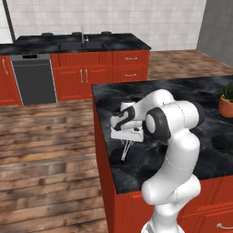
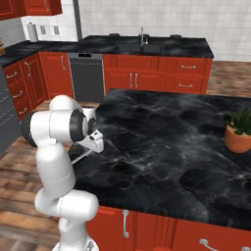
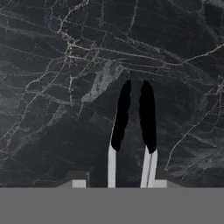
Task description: Pick up the tongs from the counter and place them near the plate next to the oven.
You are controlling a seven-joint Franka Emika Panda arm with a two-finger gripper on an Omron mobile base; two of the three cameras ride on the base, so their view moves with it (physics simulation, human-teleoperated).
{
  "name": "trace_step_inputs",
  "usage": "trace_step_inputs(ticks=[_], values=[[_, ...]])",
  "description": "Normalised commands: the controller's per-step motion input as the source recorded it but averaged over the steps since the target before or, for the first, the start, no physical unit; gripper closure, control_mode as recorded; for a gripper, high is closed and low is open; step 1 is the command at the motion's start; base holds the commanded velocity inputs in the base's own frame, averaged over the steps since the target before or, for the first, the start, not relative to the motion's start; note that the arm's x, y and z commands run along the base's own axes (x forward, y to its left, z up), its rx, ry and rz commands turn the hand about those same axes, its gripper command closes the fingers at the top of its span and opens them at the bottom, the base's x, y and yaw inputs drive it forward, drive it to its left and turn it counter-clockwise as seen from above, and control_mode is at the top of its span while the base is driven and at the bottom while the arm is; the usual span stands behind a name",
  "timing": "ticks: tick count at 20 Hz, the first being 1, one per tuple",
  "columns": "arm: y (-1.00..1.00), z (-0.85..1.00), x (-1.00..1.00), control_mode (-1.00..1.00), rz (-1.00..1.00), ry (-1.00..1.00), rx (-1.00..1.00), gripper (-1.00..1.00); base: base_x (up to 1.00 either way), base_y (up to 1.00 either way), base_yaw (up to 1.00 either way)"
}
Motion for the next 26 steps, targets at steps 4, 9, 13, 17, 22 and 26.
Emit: trace_step_inputs(ticks=[4,9,13,17,22,26], values=[[-0.23,0.14,-0.29,-1.00,0.01,-0.02,0.10,1.00,0.00,0.00,0.00],[-0.14,0.57,-0.29,-1.00,0.06,0.04,0.15,1.00,0.00,0.00,0.00],[-0.06,0.62,-0.23,-1.00,0.09,0.09,0.03,1.00,0.00,0.00,0.00],[-0.03,0.60,-0.27,-1.00,0.11,0.03,0.00,1.00,0.00,0.00,0.00],[-0.07,0.55,-0.33,-1.00,0.14,0.01,0.01,1.00,0.00,0.00,0.00],[-0.03,0.24,-0.19,1.00,0.05,0.00,0.01,1.00,-0.13,-0.04,0.00]])
